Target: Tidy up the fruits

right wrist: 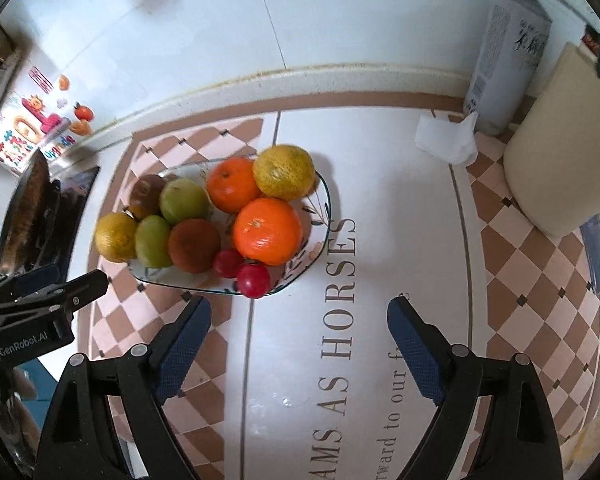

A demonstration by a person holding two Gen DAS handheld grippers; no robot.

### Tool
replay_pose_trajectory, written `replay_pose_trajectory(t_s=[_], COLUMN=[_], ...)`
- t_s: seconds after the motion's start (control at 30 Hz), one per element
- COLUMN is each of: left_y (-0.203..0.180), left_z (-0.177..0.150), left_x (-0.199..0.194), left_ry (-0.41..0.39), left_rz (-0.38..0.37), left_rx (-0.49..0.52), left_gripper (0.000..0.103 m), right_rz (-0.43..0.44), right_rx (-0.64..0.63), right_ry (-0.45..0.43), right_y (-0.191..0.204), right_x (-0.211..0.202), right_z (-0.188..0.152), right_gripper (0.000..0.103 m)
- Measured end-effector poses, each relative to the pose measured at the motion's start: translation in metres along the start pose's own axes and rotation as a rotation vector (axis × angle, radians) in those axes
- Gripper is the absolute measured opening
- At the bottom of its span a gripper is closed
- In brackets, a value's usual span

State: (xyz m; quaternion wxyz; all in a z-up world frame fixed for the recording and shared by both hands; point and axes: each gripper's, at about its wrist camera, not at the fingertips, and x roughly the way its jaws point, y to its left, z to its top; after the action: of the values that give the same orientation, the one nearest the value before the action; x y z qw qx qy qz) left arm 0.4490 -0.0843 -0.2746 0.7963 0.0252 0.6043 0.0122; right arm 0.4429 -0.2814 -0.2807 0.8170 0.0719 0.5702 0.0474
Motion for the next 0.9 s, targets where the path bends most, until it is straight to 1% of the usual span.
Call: replay_pose_trajectory(t_s=[0.17, 0.27, 0.4, 0.53, 0.63, 0.83, 0.9], left_y=[0.005, 0.009, 0.017, 0.027, 0.035, 0.051, 0.054], left_z=[-0.014, -0.026, -0.05, -0.08, -0.105, -0.154, -0.17], left_x=[-0.034, -0.055, -0.088, -0.121, -0.145, -0.182, -0.194], left_ry=[-0.08, -0.126, -0.186, -0.246, -0.28, -0.322, -0.327], left_rz=[0.003, -0.003, -0.021, -0.046, -0.056, -0.054, -0.067], left_rx=[0.017, 0.029, 0.038, 0.041, 0.043, 0.052, 0.064], left_gripper=[0.087, 0.087, 0.087, 0.087, 0.087, 0.087, 0.087], right_rz=[0.01, -0.003, -0.011, -0.013, -0.015, -0.013, -0.023], right_rx=[0.009, 0.007, 0.011, 0.014, 0.015, 0.029, 0.028], right_ry=[-0.062, -0.108, -0.16, -0.218, -0.274, -0.335, -0.344], right_y=[0.011, 0.02, 0.031, 0.044, 0.057, 0.08, 0.086], right_x=[-0.039, -0.065, -0.102, -0.142, -0.176, -0.227, -0.242], right_z=[-0.014, -0.028, -0.051, -0.08, -0.11, -0.17, -0.187], right_gripper=[0.092, 0.092, 0.092, 0.092, 0.092, 0.092, 0.092])
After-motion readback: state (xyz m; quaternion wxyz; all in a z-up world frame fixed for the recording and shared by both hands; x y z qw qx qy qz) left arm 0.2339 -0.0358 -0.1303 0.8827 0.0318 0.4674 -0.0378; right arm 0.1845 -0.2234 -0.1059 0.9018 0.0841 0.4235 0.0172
